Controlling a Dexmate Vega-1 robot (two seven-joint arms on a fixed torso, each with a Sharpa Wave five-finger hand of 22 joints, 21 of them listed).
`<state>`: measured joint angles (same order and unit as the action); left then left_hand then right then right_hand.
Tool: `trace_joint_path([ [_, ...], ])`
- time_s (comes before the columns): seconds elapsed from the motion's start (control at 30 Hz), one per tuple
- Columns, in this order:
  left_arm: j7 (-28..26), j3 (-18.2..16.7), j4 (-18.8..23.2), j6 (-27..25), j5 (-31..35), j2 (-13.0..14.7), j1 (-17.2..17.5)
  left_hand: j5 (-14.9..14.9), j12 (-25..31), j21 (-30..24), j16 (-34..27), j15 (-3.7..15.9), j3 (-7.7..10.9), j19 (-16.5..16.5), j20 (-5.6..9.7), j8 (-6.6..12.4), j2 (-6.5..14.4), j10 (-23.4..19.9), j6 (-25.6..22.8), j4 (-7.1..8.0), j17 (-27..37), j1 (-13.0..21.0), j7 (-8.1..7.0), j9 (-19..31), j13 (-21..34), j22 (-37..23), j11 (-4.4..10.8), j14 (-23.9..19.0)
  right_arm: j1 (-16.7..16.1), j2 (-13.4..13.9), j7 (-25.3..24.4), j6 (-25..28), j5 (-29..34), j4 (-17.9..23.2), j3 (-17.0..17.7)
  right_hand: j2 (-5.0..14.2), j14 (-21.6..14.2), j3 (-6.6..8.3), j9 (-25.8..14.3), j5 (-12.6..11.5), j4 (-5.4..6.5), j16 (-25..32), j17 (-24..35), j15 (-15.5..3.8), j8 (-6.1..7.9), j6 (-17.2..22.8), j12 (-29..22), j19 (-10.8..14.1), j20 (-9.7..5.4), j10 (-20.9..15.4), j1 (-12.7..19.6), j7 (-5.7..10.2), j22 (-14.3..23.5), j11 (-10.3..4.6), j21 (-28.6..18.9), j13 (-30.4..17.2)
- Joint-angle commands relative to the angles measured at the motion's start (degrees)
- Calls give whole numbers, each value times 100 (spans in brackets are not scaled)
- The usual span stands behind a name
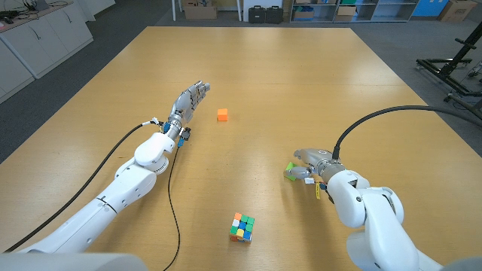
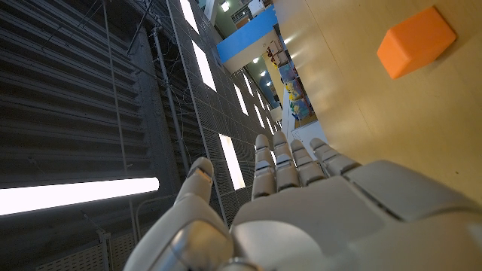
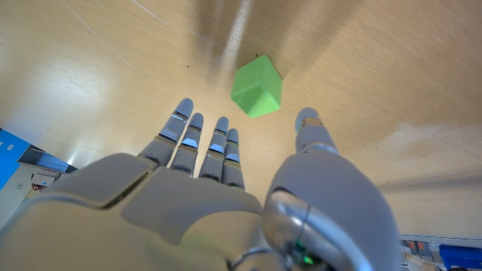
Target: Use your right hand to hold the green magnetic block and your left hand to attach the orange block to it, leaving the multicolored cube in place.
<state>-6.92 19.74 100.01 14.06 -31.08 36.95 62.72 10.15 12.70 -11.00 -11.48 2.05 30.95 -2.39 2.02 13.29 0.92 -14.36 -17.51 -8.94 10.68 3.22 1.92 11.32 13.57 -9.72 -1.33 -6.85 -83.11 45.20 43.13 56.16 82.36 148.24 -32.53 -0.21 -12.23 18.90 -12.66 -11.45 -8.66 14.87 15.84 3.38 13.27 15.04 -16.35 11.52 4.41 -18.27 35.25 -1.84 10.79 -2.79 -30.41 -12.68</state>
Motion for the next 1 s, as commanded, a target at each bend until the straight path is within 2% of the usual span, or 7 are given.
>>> trace_joint_path([
  [0.03,45,9,-17,12,-9,-1,-36,28,-8,0,17,80,32,-6,242,-17,32,-28,-53,2,-3,21,3,21,8,-33,-6,-27,-272,-545,206,-533,535,-255,194,-43,-27,-13,-20,-31,14,46,22,-16,45,23,-26,45,15,-32,19,44,26,-14,1,-16],
  [0.23,46,9,-14,-6,-25,-5,-43,28,-8,-1,18,79,32,-8,237,-18,32,-32,-58,3,-3,21,4,21,3,-33,-2,-28,-358,-790,309,-826,619,-319,361,-43,-29,-15,-21,-33,15,46,23,-12,37,3,-29,44,19,-37,21,43,26,-4,5,-18],
  [0.57,59,-30,2,20,-57,26,7,28,-8,-1,15,83,34,-9,226,-25,34,-39,-52,3,-3,21,1,21,-5,-33,5,-38,-459,-1110,141,-1251,673,-458,500,-42,-29,-19,-25,-37,17,44,25,-19,36,1,-29,43,19,-35,26,44,26,-11,13,-21],
  [1.0,100,22,-109,32,-44,-26,-67,28,-4,-3,7,83,35,-14,216,-32,35,-56,-51,4,-3,20,-9,22,-14,-33,11,-67,-489,-1506,373,-1578,1320,-733,543,-26,-142,-22,-33,-44,24,84,30,-96,73,96,-82,118,-19,-159,42,92,27,-52,1,-31],
])
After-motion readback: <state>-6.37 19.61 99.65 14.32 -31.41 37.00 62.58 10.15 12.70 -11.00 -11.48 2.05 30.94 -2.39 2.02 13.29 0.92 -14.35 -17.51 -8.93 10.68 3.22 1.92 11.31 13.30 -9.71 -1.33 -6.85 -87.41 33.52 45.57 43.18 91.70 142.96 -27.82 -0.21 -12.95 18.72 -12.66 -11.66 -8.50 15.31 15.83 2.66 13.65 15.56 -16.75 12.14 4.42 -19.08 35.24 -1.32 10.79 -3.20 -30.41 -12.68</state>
